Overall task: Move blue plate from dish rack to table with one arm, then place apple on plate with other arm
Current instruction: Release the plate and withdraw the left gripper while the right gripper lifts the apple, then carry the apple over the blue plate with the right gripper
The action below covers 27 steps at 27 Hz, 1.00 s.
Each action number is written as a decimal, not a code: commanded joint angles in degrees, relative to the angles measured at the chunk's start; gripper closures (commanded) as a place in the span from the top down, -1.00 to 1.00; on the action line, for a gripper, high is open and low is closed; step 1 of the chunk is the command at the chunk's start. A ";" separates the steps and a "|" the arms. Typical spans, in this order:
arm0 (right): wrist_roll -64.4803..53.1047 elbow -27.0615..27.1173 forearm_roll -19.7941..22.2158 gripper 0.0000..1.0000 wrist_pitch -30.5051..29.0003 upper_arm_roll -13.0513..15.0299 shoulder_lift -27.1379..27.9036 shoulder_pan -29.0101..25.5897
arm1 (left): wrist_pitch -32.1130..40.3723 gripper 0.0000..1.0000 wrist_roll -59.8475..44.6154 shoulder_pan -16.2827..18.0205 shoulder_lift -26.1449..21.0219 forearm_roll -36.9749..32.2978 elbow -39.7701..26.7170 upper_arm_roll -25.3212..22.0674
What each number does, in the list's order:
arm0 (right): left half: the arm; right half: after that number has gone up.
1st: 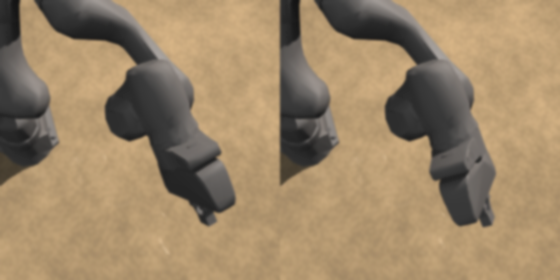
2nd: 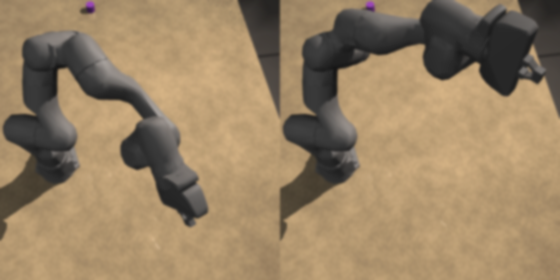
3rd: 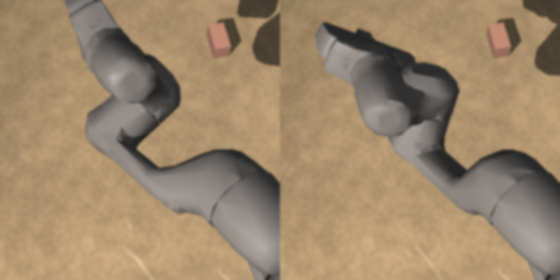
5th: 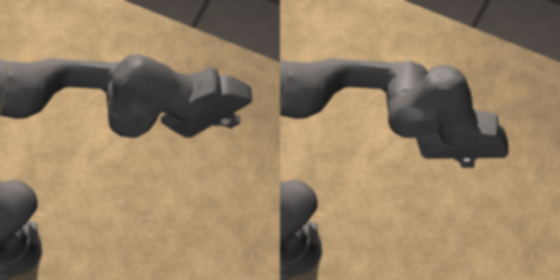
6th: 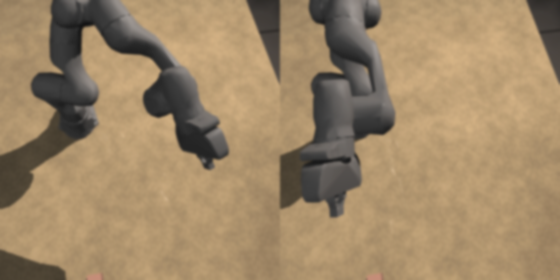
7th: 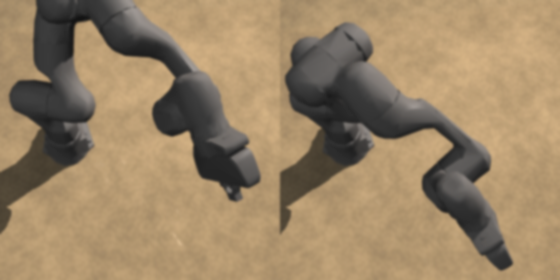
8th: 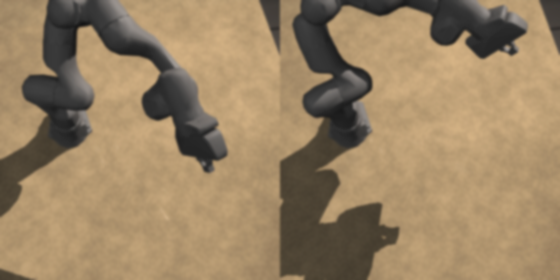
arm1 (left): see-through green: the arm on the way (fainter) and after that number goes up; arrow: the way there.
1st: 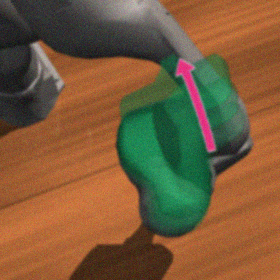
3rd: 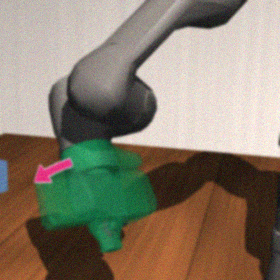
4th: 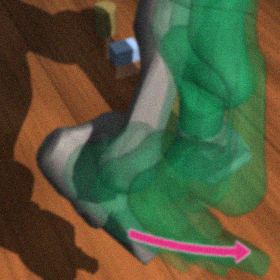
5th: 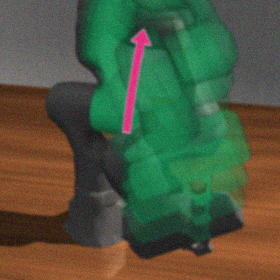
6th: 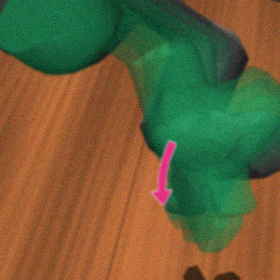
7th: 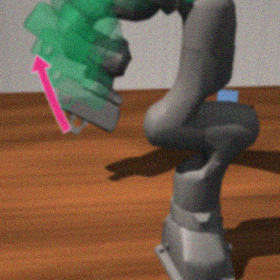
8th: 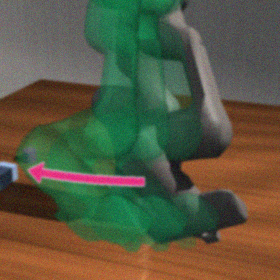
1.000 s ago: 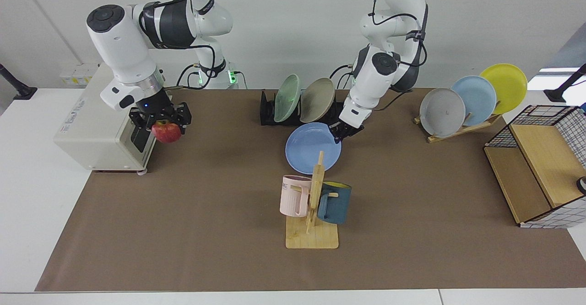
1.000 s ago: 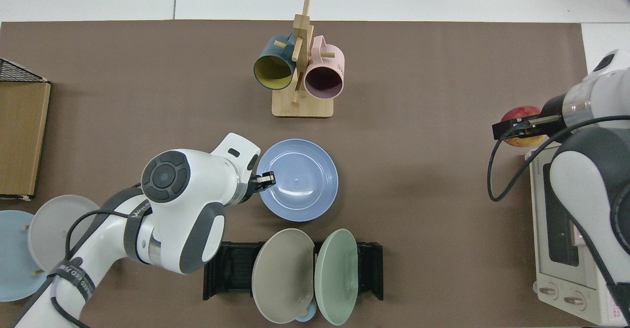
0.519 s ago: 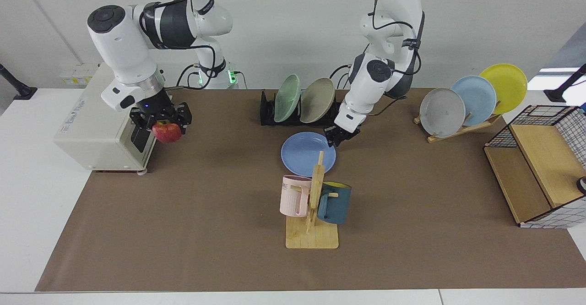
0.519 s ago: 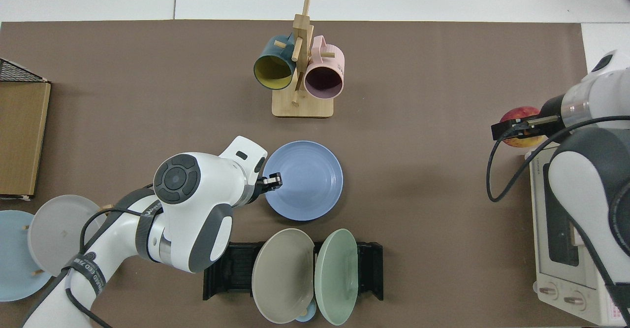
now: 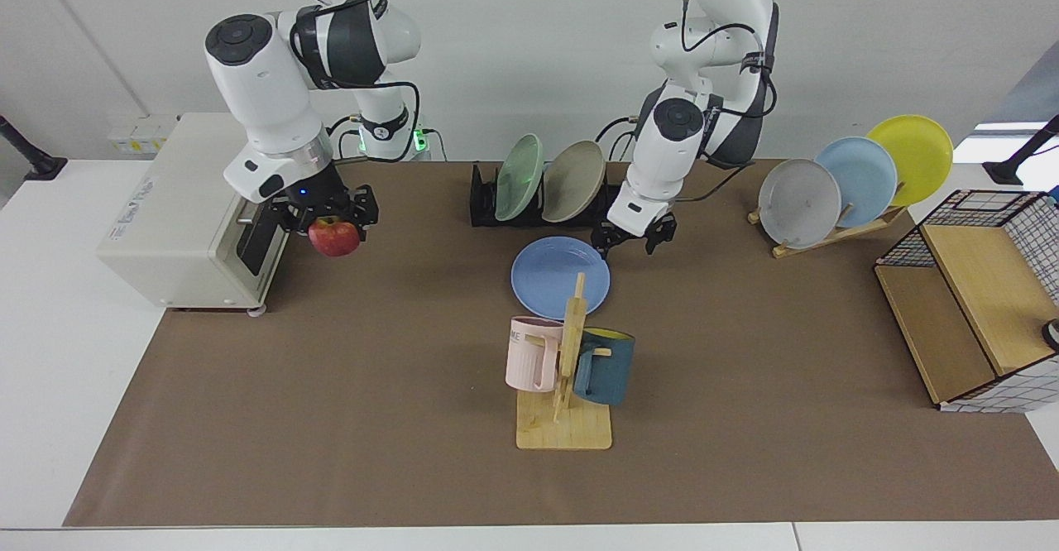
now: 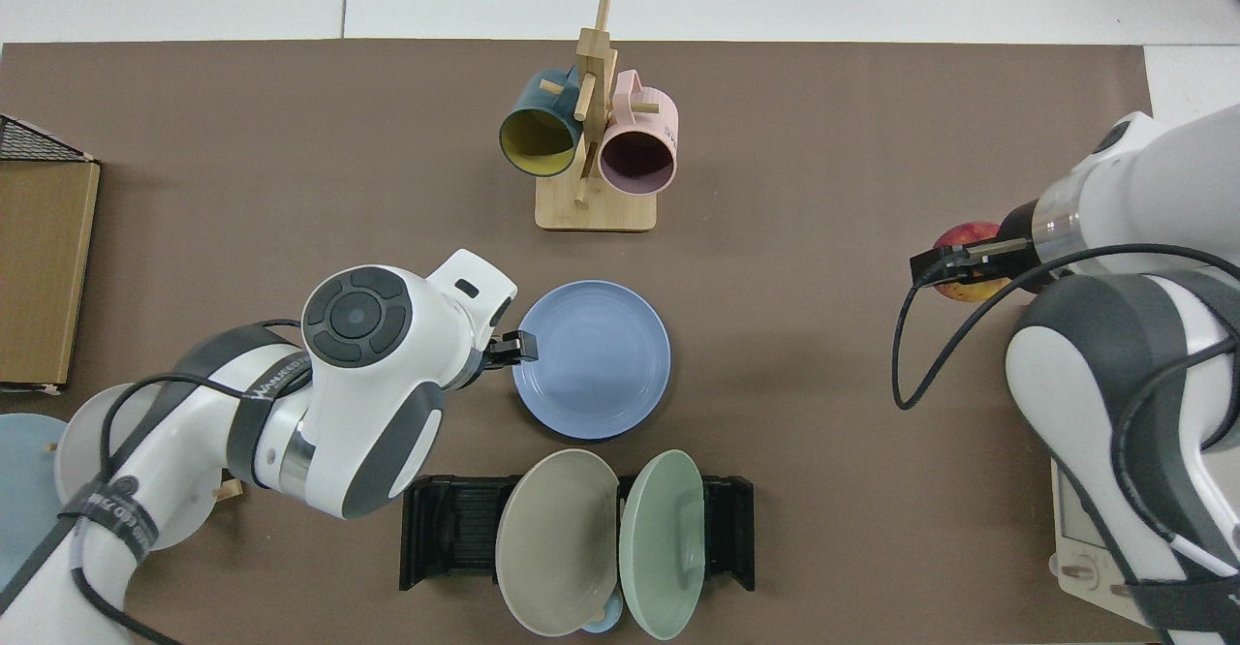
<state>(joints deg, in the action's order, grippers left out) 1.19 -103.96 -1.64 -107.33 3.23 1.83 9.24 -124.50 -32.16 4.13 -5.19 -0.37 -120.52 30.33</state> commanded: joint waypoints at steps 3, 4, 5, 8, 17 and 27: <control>4.86 -1.95 -0.65 -0.96 -1.03 -0.06 -0.52 2.97 | 13.83 1.00 3.84 -0.96 7.38 -1.74 4.76 -8.08; 5.48 -2.30 -0.82 -0.96 -1.56 -0.06 -0.43 3.50 | 15.85 1.00 6.04 -1.23 7.82 -1.66 6.16 -9.48; 6.18 -2.65 -0.91 -0.96 -2.00 -0.06 -0.34 4.20 | 18.30 1.00 8.23 -1.66 8.26 -1.57 7.83 -10.72; 10.13 -3.88 -1.00 -0.96 -4.28 -0.06 -0.16 7.01 | 25.16 1.00 13.78 -1.84 8.00 -1.57 12.58 -13.53; 27.35 -4.33 -1.18 -0.96 -9.12 -0.06 2.73 18.61 | 31.25 1.00 29.42 -1.85 12.04 -0.60 15.23 -24.34; 38.96 -3.80 -4.43 -0.96 -16.76 -0.06 8.70 26.52 | 31.25 1.00 32.51 -1.32 13.37 -0.69 15.93 -26.99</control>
<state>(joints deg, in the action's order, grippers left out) 36.25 -108.02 -4.37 -119.74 2.74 7.39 33.69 -94.36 0.05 3.39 7.95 -1.33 -105.27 3.01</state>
